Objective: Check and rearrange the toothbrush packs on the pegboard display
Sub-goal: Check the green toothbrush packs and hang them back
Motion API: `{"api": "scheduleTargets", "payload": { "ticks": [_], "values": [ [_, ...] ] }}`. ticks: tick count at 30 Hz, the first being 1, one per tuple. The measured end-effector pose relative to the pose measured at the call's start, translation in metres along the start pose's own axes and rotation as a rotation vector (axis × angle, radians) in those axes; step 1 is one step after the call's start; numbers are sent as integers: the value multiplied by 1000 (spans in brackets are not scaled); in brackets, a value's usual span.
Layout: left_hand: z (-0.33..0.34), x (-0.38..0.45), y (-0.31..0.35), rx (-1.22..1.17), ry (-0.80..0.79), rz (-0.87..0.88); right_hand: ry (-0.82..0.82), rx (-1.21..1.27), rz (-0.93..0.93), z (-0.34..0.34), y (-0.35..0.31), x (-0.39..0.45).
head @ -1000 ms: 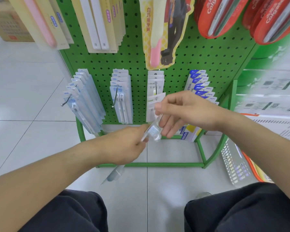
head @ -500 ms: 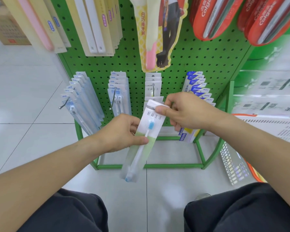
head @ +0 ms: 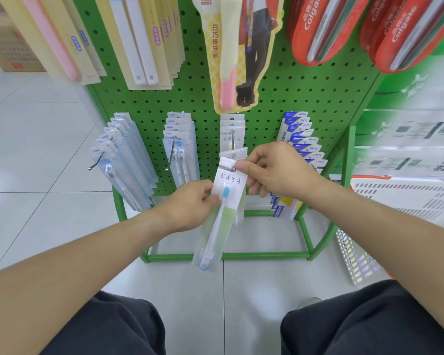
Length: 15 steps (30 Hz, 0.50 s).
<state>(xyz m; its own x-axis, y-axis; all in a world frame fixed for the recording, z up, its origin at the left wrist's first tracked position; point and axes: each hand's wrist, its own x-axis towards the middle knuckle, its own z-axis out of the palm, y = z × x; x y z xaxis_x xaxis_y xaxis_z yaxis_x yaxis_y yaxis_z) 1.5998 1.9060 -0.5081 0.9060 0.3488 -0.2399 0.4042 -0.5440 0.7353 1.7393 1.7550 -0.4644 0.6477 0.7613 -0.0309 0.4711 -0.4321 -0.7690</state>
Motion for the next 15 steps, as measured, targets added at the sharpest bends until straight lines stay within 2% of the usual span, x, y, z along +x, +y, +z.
{"api": "scheduleTargets", "payload": {
  "ticks": [5, 8, 11, 13, 15],
  "values": [
    [3, 4, 11, -92, 226, 114, 55, -26, 3, -1, 1, 3],
    [2, 5, 17, -108, 319, 164, 53, -196, -48, -6, 0, 5],
    [-1, 8, 18, -57, 346, 171, 234, -410, -215, -12, -1, 14],
    [-3, 9, 18, -57, 348, 164, 349, -378, -282, -12, 2, 23],
    [-4, 8, 18, -59, 365, 164, 386, -366, -303, -9, 8, 33]
  ]
}}
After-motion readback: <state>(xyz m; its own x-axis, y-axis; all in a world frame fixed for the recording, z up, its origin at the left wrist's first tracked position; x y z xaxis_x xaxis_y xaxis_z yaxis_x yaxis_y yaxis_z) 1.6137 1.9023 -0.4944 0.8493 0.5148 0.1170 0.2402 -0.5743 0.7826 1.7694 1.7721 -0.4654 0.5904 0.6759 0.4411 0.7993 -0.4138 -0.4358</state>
